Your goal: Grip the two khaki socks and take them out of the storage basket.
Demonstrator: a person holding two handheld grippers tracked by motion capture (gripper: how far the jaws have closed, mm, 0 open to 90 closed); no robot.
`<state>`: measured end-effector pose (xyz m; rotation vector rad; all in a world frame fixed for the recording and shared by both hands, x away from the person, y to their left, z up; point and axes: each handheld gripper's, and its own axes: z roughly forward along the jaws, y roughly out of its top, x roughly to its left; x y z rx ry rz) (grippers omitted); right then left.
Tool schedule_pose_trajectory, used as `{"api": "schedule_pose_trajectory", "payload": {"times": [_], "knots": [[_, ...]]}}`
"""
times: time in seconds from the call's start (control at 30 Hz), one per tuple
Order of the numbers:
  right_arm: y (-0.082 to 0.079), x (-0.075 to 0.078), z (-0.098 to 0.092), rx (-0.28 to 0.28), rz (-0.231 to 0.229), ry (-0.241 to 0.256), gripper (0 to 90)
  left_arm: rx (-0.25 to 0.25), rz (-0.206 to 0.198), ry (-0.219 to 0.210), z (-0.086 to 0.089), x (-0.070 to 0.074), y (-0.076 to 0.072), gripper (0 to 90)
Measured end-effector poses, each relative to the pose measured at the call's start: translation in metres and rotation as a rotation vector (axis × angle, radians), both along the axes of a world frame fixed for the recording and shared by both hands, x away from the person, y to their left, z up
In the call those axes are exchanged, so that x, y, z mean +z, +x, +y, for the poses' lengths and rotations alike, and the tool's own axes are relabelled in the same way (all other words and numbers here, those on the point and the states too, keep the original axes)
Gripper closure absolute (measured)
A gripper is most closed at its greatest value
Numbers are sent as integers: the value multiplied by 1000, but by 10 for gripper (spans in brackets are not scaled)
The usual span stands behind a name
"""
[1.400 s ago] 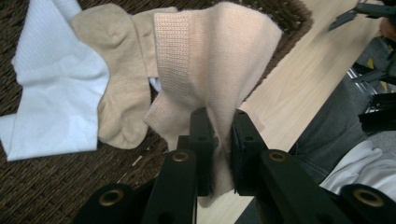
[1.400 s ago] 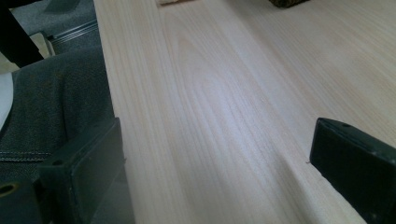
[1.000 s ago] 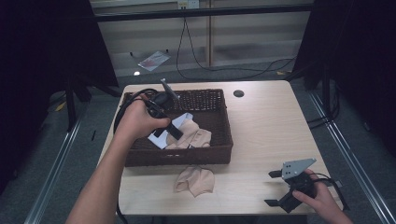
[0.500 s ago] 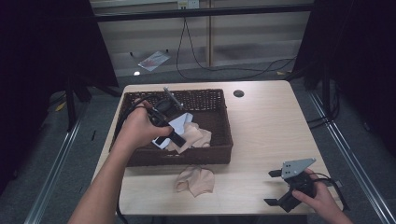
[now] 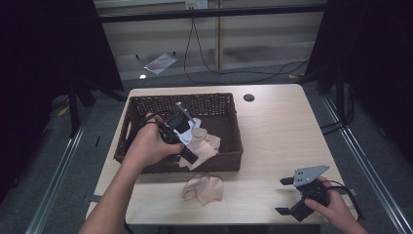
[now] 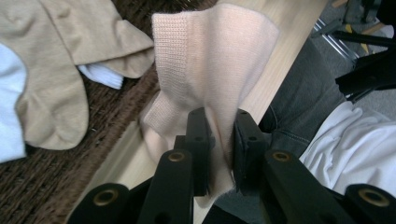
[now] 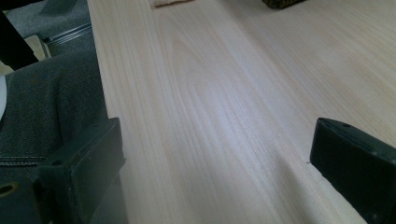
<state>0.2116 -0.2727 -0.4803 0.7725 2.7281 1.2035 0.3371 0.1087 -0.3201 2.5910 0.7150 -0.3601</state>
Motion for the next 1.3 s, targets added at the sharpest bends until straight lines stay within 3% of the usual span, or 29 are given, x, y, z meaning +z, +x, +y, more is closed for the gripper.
{"api": "schedule_pose_trajectory", "payload": {"times": [0.27,0.43,0.63,0.77,0.93,1.0,1.3], "knots": [[0,0,0,1,2,1,25,-38,3,-10,-8,-19,-12,760],[0,0,0,1,1,0,25,-71,-19,16,-11,-34,-17,544],[0,1,0,3,0,3,25,-13,-32,34,-9,-42,-19,255],[-1,1,0,4,2,-2,25,-7,-68,51,-7,-48,-21,155],[-1,0,0,4,2,-2,25,-7,-95,32,-2,-56,-23,130],[-1,0,0,7,3,-4,25,5,-99,5,0,-60,-25,127],[-1,0,0,7,3,-4,25,-11,-136,-12,5,-75,-37,101]]}}
